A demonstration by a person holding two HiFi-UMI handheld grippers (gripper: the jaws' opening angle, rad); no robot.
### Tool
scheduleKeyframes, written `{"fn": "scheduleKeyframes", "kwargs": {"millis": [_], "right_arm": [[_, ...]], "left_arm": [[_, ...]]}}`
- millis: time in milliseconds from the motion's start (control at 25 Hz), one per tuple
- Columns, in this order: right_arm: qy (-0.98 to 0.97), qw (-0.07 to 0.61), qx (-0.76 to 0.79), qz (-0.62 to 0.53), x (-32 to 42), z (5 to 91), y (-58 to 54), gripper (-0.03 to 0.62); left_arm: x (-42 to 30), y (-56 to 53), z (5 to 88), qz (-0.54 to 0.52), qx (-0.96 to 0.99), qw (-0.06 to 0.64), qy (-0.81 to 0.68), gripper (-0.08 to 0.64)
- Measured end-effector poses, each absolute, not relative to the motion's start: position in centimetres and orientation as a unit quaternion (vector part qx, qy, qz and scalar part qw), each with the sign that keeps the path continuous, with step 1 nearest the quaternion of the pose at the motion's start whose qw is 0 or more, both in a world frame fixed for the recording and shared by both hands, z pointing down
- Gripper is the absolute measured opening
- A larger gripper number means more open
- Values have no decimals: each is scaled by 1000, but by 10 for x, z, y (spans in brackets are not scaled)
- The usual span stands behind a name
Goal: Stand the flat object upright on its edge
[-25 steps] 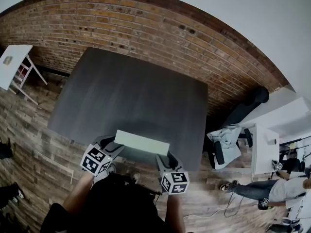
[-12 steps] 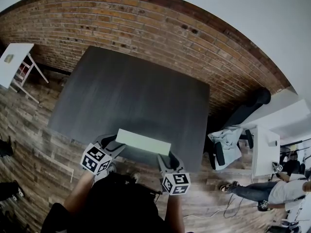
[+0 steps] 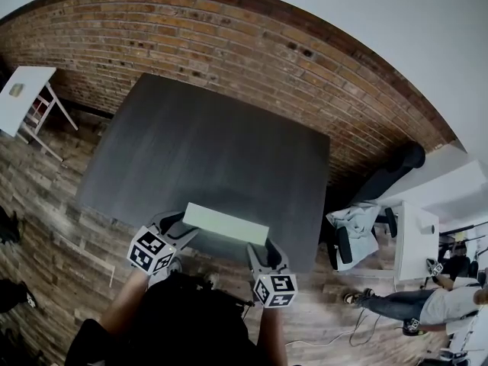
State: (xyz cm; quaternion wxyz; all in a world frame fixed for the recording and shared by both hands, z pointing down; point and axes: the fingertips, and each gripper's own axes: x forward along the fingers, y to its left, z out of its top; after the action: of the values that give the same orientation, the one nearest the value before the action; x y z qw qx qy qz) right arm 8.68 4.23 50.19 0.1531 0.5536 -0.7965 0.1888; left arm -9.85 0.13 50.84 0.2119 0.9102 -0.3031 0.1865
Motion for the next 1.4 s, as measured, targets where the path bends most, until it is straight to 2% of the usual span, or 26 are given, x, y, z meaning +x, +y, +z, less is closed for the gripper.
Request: {"fn": "scheduleKeyframes", "kwargs": {"millis": [400,760,960,1120,1240,1400], "right_arm": [[-799,120,562,175,90,482,43,238],[-799,119,579,108,85,453,50,235],[-798,79,590,93,74,434,61,147],[-799,62,592,87,63,426,68,100],[-805,55,584,88,51,425,75,61],[-815,58,569,94,34,432,85,41]], "left_arm": [[-101,4,500,172,912,210,-307,222],[-120,4,471,138,913,182,-338,222],[-122,13,451,93,917,157,-354,211],[-116,24,445,66,921,141,-357,131],[-113,35,440,55,925,125,-354,90],[-105,51,444,50,929,119,-347,54]]}}
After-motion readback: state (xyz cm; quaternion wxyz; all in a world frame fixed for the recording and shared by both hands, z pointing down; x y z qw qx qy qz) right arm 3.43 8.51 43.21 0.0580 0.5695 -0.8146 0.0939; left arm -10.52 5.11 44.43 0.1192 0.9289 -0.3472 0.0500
